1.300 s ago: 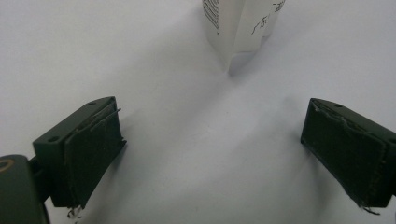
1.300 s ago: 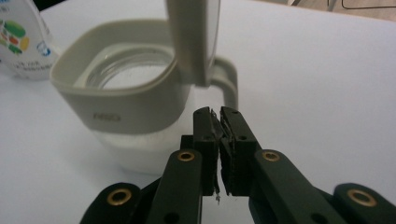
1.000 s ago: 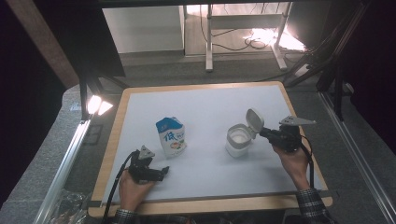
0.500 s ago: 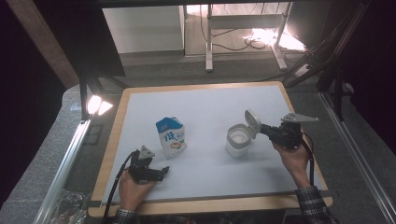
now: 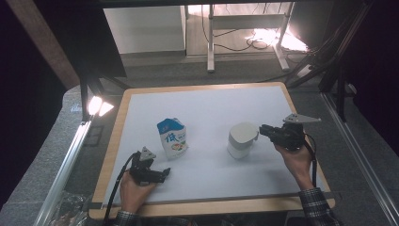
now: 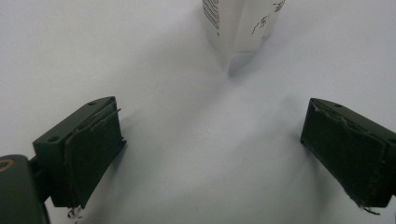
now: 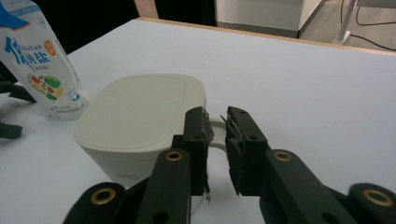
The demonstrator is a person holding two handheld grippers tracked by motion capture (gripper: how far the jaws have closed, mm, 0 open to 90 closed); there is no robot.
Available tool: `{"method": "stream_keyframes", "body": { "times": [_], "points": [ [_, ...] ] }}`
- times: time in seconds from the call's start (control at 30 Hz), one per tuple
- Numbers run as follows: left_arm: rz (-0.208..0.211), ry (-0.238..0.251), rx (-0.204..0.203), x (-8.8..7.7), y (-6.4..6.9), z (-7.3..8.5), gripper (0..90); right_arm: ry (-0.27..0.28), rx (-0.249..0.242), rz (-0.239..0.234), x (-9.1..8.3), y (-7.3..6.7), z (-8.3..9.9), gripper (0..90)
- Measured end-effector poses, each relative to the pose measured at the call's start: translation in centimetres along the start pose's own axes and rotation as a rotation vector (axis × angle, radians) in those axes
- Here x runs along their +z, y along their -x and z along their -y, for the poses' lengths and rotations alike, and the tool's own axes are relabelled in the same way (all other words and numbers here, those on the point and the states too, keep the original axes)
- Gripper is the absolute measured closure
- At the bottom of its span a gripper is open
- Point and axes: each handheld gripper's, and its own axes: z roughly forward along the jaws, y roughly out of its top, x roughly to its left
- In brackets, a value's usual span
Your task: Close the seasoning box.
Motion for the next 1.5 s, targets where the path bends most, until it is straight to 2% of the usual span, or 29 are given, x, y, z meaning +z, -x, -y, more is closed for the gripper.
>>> {"method": "stream_keyframes", "body": {
  "times": [0.17, 0.43, 0.6, 0.87, 1.2, 1.5],
  "points": [
    [0.0, 0.0, 0.0, 0.0, 0.0, 0.0, 4.9, -0.016, -0.019, 0.035, -0.2, 0.1, 0.1, 66.8],
    [0.001, 0.001, 0.0, 0.0, 0.0, 0.0, 4.9, -0.031, -0.02, 0.077, -0.4, 0.3, 0.6, 50.2],
    [0.001, 0.0, 0.0, 0.0, 0.0, 0.0, 5.0, -0.038, -0.022, 0.094, -0.7, 0.3, 0.8, 43.7],
    [0.001, 0.0, 0.0, 0.0, 0.0, 0.0, 5.0, -0.075, -0.035, 0.116, -1.0, 0.0, 1.1, 36.8],
    [0.0, 0.0, 0.0, 0.0, 0.0, 0.0, 4.9, -0.095, -0.042, 0.118, -2.2, -0.4, 1.7, 34.5],
    [0.0, 0.001, -0.001, 0.0, 0.0, 0.0, 5.0, -0.108, -0.076, 0.118, -3.1, -1.2, 2.4, 27.9]
  ]
}}
